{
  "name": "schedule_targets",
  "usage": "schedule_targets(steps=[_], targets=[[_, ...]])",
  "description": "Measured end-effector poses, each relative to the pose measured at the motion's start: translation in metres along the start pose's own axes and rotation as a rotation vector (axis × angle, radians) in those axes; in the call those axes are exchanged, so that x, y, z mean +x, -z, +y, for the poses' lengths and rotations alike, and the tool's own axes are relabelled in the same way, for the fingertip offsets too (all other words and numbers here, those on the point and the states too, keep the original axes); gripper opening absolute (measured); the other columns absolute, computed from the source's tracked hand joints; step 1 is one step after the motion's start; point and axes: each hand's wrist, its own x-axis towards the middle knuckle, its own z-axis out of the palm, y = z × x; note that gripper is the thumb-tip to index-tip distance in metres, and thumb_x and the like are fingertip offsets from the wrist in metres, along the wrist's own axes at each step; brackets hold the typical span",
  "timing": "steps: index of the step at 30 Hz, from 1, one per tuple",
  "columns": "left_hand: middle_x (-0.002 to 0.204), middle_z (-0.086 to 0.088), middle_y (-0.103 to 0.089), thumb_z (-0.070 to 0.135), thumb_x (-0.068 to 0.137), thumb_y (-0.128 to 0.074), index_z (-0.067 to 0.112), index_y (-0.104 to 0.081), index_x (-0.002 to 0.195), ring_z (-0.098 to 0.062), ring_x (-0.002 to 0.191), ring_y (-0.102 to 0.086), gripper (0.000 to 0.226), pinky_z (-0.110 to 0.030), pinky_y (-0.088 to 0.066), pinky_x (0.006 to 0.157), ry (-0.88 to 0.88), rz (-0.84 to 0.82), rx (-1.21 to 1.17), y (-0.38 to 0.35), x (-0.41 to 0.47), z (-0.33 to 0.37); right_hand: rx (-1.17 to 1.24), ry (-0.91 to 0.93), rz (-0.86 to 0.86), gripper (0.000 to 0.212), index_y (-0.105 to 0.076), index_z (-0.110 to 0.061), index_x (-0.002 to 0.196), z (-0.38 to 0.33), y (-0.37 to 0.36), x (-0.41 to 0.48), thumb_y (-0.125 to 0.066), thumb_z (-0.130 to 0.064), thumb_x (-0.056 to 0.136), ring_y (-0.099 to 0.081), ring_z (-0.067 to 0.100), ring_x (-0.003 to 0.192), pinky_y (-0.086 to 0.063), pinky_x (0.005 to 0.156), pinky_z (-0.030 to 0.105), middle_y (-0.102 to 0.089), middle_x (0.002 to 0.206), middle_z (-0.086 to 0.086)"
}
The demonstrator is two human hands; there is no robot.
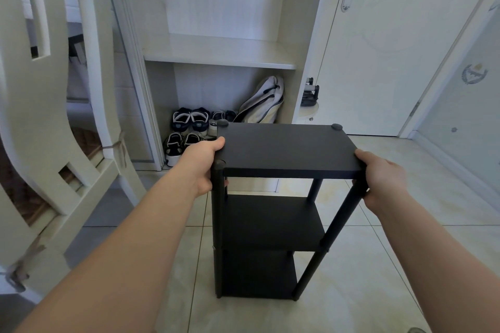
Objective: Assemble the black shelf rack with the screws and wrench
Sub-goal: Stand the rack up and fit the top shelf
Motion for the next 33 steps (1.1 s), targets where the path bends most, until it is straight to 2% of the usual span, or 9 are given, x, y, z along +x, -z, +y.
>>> schedule_targets(steps=[7,14,17,20,23,27,30,32,33], targets=[[0.098,-0.005,-0.073,0.035,0.098,-0.059,0.017,-0.062,0.111,-0.026,0.09,-0.068,0.022,-0.043,-0.05,0.068,0.002,0.033,0.015,-0.002,-0.001,0.001,-0.038,-0.033,0.006,0.019,-0.059,-0.01,0.089,-0.001,0.0,0.002,-0.075,-0.02,0.088,-0.048,0.024,0.077,-0.043,0.071,0.038,-0.054,0.081,0.006],[0.099,-0.004,-0.074,0.038,0.097,-0.061,0.017,-0.064,0.116,-0.024,0.088,-0.07,0.028,-0.039,-0.051,0.064,-0.004,0.075,-0.01,-0.004,-0.009,0.0,-0.077,-0.072,-0.008,0.019,-0.061,-0.009,0.091,-0.004,0.002,0.002,-0.075,-0.021,0.088,-0.053,0.024,0.082,-0.048,0.076,0.039,-0.059,0.088,0.007],[0.106,0.001,-0.075,0.058,0.09,-0.062,0.018,-0.058,0.13,-0.024,0.091,-0.071,0.056,-0.039,-0.054,0.066,-0.009,0.05,0.075,-0.001,-0.018,-0.003,-0.072,-0.069,-0.023,0.023,-0.06,-0.011,0.095,-0.002,0.005,0.0,-0.076,-0.025,0.086,-0.047,0.026,0.082,-0.043,0.074,0.04,-0.054,0.091,0.009],[0.145,0.0,-0.05,0.09,0.065,-0.057,0.034,-0.04,0.147,-0.031,0.121,-0.057,0.101,-0.06,-0.05,0.088,0.091,-0.018,0.598,0.009,-0.032,0.0,-0.08,-0.057,-0.019,0.024,-0.058,-0.013,0.093,-0.002,0.007,-0.003,-0.076,-0.028,0.086,-0.044,0.027,0.082,-0.042,0.074,0.04,-0.051,0.091,0.009],[0.12,-0.005,-0.063,0.097,0.058,-0.051,0.029,-0.053,0.13,-0.022,0.08,-0.072,0.099,-0.039,-0.06,0.067,0.163,-0.046,0.837,0.013,-0.041,0.004,-0.074,-0.056,0.002,0.024,-0.056,-0.015,0.09,-0.002,0.006,-0.006,-0.076,-0.027,0.086,-0.043,0.026,0.081,-0.04,0.073,0.039,-0.049,0.088,0.007],[0.115,-0.008,-0.062,0.075,0.072,-0.069,0.015,-0.053,0.123,-0.021,0.064,-0.075,0.081,-0.031,-0.059,0.056,-0.013,0.015,0.581,0.012,-0.031,0.002,-0.071,-0.062,0.016,0.025,-0.053,-0.015,0.081,-0.004,0.007,-0.014,-0.074,-0.026,0.087,-0.044,0.026,0.081,-0.042,0.074,0.039,-0.049,0.084,0.006],[0.109,0.0,-0.061,0.063,0.078,-0.073,0.022,-0.046,0.124,-0.02,0.084,-0.075,0.067,-0.04,-0.062,0.075,-0.225,0.1,0.431,0.009,-0.017,-0.007,-0.06,-0.11,-0.047,0.017,-0.057,-0.013,0.085,-0.004,0.008,-0.021,-0.069,-0.024,0.091,-0.049,0.024,0.077,-0.048,0.077,0.042,-0.055,0.084,0.006],[0.109,0.01,-0.059,0.056,0.084,-0.071,0.029,-0.047,0.129,-0.017,0.109,-0.062,0.057,-0.045,-0.049,0.101,-0.362,0.115,0.347,0.002,-0.01,-0.013,-0.083,-0.222,-0.233,0.013,-0.06,-0.014,0.09,-0.004,0.009,-0.029,-0.062,-0.026,0.093,-0.051,0.022,0.071,-0.05,0.075,0.039,-0.056,0.081,0.004],[0.106,0.015,-0.056,0.053,0.086,-0.07,0.034,-0.048,0.125,-0.016,0.112,-0.055,0.048,-0.042,-0.043,0.104,-0.392,0.113,0.292,-0.003,-0.008,-0.015,-0.129,-0.283,-0.344,0.015,-0.06,-0.014,0.09,-0.005,0.012,-0.033,-0.061,-0.028,0.092,-0.054,0.022,0.07,-0.05,0.073,0.036,-0.057,0.08,0.004]])
